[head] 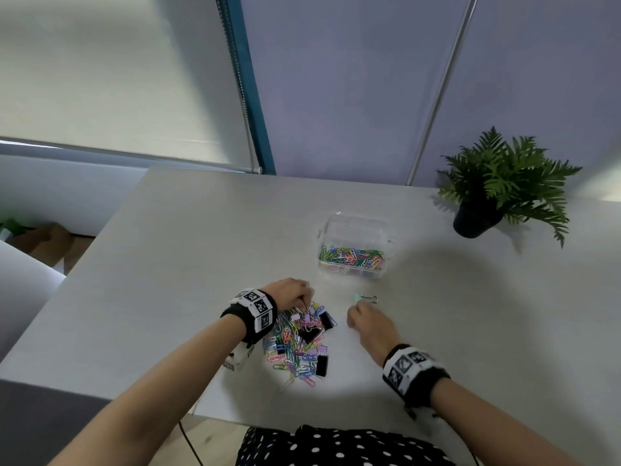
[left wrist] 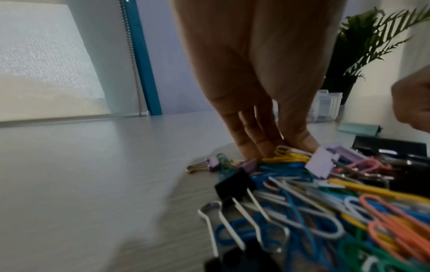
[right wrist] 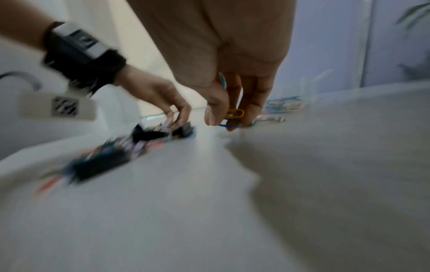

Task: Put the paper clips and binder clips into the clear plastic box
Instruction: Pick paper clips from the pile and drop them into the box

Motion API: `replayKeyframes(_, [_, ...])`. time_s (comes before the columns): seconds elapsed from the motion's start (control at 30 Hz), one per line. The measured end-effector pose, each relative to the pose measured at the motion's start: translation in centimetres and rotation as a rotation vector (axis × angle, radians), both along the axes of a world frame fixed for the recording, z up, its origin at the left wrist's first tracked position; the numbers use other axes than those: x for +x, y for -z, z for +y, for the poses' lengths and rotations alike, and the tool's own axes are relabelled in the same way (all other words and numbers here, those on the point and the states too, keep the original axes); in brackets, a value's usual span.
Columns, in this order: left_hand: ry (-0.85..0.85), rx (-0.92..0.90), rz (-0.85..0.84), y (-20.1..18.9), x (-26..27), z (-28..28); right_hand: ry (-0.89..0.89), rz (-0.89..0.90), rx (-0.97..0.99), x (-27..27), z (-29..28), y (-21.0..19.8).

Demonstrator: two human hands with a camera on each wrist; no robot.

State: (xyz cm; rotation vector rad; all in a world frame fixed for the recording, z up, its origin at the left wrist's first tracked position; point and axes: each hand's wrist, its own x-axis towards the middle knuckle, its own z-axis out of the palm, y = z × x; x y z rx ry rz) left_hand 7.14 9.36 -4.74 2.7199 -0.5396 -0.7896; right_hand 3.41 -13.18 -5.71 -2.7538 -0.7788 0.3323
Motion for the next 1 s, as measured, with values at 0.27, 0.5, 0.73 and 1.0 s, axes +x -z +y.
replayKeyframes(0.27, [-0.051,0.025,0.108,-0.6,-0.4,0.0,0.225,0.008,0.335,11.0,0.9,-3.8])
replayKeyframes(0.5, [-0.124,0.036,0.08,-0.4,-0.7,0.2,0.104,0.058,0.093,12.7,0.2,-2.1])
replayKeyframes(0.73, [-0.308,-0.126,0.027,-1.8,0.5,0.7,-0.031,0.083,0.004,9.4,-0.8,-0.1])
replayKeyframes(1.0, [-0.462,-0.369,-0.091,-4.5,4.5,-4.9,-0.02,0.085,0.113,5.2,-1.6,0.4])
